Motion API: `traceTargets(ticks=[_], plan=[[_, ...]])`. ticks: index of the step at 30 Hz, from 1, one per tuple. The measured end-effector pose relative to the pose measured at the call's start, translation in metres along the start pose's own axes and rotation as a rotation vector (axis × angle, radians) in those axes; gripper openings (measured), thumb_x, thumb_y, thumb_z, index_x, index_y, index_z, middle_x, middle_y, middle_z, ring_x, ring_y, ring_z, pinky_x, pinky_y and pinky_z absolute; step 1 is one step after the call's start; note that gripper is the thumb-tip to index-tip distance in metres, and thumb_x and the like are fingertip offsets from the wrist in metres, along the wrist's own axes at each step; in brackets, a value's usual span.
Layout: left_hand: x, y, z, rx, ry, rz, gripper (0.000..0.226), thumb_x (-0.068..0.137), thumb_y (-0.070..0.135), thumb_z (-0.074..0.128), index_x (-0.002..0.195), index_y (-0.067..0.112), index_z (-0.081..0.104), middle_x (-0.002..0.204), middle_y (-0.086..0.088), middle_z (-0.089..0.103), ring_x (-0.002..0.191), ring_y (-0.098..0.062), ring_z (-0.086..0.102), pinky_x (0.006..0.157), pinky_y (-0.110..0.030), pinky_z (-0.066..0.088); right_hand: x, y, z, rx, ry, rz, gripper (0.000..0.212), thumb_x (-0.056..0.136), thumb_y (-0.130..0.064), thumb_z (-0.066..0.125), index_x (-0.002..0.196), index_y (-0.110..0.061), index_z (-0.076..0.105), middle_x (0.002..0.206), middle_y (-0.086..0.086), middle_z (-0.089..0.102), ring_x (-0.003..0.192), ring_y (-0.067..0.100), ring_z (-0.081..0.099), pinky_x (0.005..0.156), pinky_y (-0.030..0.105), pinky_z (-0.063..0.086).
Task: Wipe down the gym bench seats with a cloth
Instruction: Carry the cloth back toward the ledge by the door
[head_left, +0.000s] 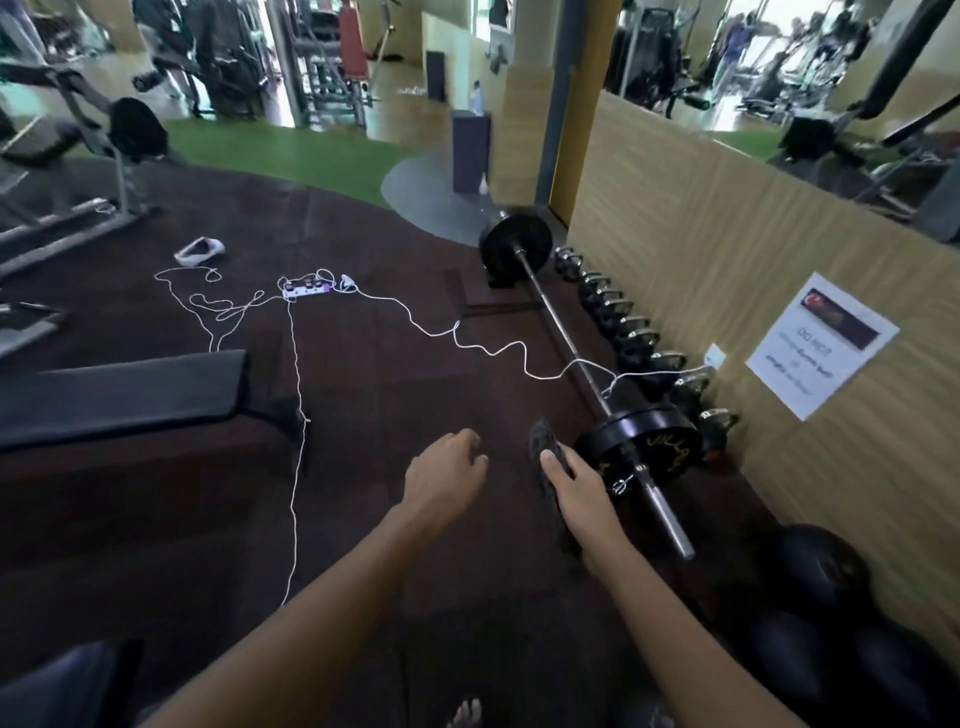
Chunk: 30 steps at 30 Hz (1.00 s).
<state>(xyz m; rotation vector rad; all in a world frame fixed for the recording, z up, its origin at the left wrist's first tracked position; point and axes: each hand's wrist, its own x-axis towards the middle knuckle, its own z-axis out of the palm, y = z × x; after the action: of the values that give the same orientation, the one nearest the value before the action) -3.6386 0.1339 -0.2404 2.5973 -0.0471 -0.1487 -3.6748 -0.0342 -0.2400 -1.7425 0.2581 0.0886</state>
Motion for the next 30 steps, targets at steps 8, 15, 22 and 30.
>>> traceTargets(ticks=[8, 15, 22, 30], plan=[[0.213, -0.033, -0.034, 0.021, -0.014, -0.12, 0.033, 0.093, 0.037, 0.047, 0.122, 0.025, 0.057, 0.119, 0.003, 0.062, 0.111, -0.021, 0.059, 0.092, -0.038, 0.047, 0.232, -0.051, 0.038, 0.024, -0.068, 0.014, 0.021, 0.102, -0.024, 0.052, 0.117, -0.027, 0.066, 0.109, -0.011, 0.07, 0.105, 0.007, 0.064, 0.092, 0.027, 0.048], [0.429, -0.061, -0.042, 0.037, -0.009, -0.214, 0.034, 0.093, 0.038, 0.048, 0.123, 0.026, 0.057, 0.122, 0.005, 0.062, 0.113, -0.02, 0.059, 0.092, -0.037, 0.047, 0.455, -0.072, 0.079, 0.038, -0.175, 0.041, 0.018, 0.102, -0.025, 0.052, 0.109, -0.03, 0.068, 0.108, -0.003, 0.074, 0.102, 0.013, 0.068, 0.097, 0.038, 0.053], [0.653, -0.069, -0.078, 0.053, 0.017, -0.324, 0.03, 0.093, 0.036, 0.047, 0.117, 0.024, 0.059, 0.118, 0.003, 0.062, 0.112, -0.021, 0.058, 0.089, -0.035, 0.046, 0.695, -0.127, 0.111, 0.047, -0.295, 0.06, 0.018, 0.1, -0.032, 0.055, 0.109, -0.033, 0.071, 0.108, -0.01, 0.075, 0.106, 0.011, 0.068, 0.103, 0.043, 0.05], [0.881, -0.094, -0.128, 0.009, 0.041, -0.369, 0.028, 0.093, 0.037, 0.048, 0.116, 0.026, 0.06, 0.118, 0.003, 0.063, 0.112, -0.022, 0.059, 0.091, -0.036, 0.048, 0.927, -0.188, 0.165, 0.008, -0.343, 0.086, 0.019, 0.101, -0.028, 0.055, 0.109, -0.031, 0.071, 0.105, -0.009, 0.076, 0.104, 0.011, 0.068, 0.1, 0.039, 0.051]])
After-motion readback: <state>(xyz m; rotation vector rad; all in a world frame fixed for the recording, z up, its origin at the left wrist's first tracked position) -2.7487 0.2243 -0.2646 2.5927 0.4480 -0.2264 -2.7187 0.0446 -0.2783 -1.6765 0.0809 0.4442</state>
